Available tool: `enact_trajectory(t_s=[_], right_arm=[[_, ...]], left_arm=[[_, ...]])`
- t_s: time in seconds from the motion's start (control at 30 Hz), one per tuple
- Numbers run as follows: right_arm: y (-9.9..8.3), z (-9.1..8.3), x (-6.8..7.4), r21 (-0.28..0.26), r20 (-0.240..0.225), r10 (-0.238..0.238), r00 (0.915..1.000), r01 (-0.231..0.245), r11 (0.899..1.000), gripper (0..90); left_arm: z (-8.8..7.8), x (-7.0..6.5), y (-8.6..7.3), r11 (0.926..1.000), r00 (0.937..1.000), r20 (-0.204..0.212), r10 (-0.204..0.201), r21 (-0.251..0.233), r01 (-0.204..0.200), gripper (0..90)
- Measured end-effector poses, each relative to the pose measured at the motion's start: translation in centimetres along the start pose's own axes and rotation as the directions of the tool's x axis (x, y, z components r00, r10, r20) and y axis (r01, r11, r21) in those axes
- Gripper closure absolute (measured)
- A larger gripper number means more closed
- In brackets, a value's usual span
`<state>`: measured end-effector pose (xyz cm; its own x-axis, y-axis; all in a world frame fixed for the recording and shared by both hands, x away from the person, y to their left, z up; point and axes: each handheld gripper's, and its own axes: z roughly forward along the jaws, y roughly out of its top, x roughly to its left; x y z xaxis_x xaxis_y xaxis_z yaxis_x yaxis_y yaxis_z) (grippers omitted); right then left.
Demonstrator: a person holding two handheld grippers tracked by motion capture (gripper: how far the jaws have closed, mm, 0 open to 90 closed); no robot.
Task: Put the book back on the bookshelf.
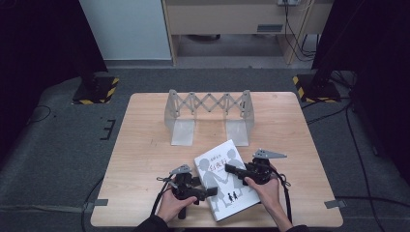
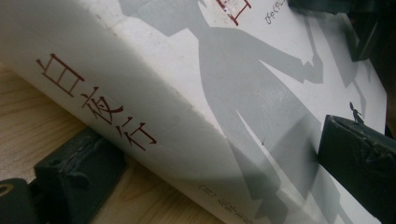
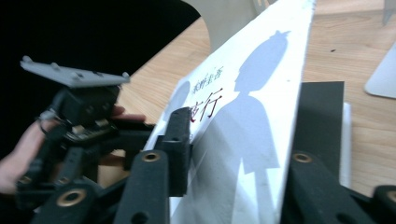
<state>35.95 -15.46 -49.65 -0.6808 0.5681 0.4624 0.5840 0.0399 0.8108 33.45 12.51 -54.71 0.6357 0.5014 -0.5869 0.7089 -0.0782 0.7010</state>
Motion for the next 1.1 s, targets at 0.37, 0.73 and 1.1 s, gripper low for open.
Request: enact_trajectory(t_s=[0.37,0.73,1.1], right_arm=[[-0.6,-0.5,-0.1,0.012,0.046,-0.064,0.9969,0.064,0.998,53.1],[-0.9,-1.2,-0.4,0.020,0.078,-0.071,0.9944,0.070,0.997,50.2],[-1.1,-0.7,-0.2,0.025,0.018,-0.028,0.9994,0.028,0.999,58.2]], left_arm=[[0.2,-0.2,0.0,1.0000,0.9999,-0.012,-0.005,-0.005,0.005,1.3],[0.4,-0.3,0.0,1.0000,0.9995,-0.031,-0.002,-0.007,0.002,4.0],[0.4,-0.4,0.0,1.0000,0.9995,-0.032,0.002,-0.007,-0.003,3.2]])
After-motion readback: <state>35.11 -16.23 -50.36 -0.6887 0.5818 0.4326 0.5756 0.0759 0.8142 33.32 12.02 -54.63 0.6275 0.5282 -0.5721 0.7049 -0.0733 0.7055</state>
